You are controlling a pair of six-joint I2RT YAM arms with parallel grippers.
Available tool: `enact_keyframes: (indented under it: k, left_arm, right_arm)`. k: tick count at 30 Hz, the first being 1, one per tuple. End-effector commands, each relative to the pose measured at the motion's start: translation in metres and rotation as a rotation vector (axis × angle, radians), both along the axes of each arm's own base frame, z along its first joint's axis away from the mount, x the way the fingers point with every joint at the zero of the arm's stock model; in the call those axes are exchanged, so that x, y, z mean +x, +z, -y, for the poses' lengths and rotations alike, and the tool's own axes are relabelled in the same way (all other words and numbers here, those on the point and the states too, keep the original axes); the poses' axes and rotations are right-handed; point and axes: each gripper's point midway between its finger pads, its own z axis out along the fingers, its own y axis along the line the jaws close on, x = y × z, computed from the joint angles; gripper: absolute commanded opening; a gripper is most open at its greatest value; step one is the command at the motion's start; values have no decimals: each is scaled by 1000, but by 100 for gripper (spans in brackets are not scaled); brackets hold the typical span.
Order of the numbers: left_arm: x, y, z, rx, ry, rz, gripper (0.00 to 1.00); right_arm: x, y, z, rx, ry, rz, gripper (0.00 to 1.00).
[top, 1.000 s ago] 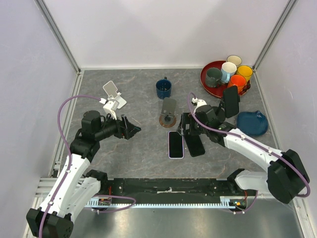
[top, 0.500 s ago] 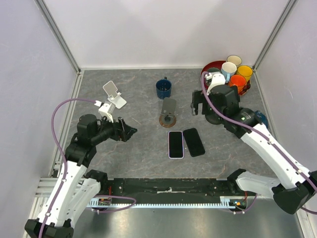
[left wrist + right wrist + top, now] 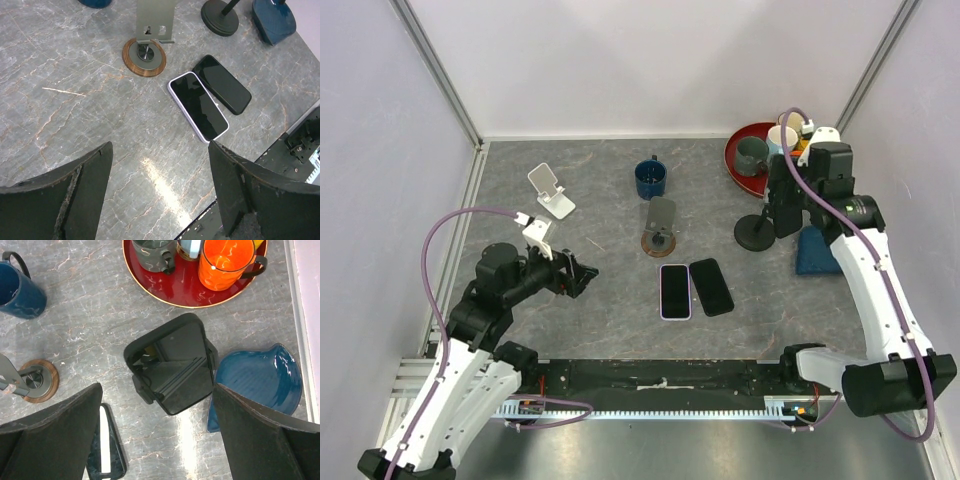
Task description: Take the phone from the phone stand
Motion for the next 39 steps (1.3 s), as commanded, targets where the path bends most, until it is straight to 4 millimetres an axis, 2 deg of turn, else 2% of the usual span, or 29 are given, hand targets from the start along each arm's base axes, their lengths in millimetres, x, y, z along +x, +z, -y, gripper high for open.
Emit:
enact_keyframes:
  k: [1, 4, 9, 12, 13, 16, 23, 27, 34, 35, 36, 37, 38, 39]
  left_arm:
    - [-2, 0, 0, 35, -20, 48, 84]
    - [-5, 0, 4, 34, -39, 50, 84]
    - [-7, 0, 6, 32, -50, 52, 84]
    - [-7, 1, 6, 32, -52, 52, 84]
    - [-7, 0, 6, 32, -52, 51, 84]
    - [-7, -1, 6, 34, -52, 47, 84]
    - [-7, -3, 6, 36, -52, 41, 84]
    - [-7, -3, 7, 37, -57, 38, 84]
    - [-9, -6, 12, 42, -81, 25, 84]
    - [-9, -7, 13, 43, -87, 25, 84]
    - [-10, -6, 13, 42, -90, 26, 84]
    - [-10, -7, 14, 41, -93, 24, 84]
    - [-10, -7, 15, 42, -96, 23, 84]
    - [-10, -7, 15, 42, -96, 23, 84]
  right_arm:
    - [15, 17, 2, 86, 17, 97, 98]
    - [19, 12, 10, 57, -9, 113, 98]
    - [20, 8, 5, 68, 2, 118, 98]
    - [18, 7, 12, 22, -58, 126, 98]
    - [17, 7, 21, -12, -106, 131, 98]
    - [18, 11, 24, -35, -130, 140, 98]
    - [32, 1, 7, -29, -30, 103, 98]
    - [38, -2, 6, -67, 16, 75, 98]
    - [45, -1, 19, -30, 44, 54, 98]
    - [46, -2, 26, -23, 35, 54, 98]
    - [47, -3, 25, -14, 44, 55, 98]
    - [48, -6, 13, 18, 110, 50, 98]
    - [49, -8, 20, 34, 103, 48, 98]
    - [50, -10, 18, 44, 116, 44, 98]
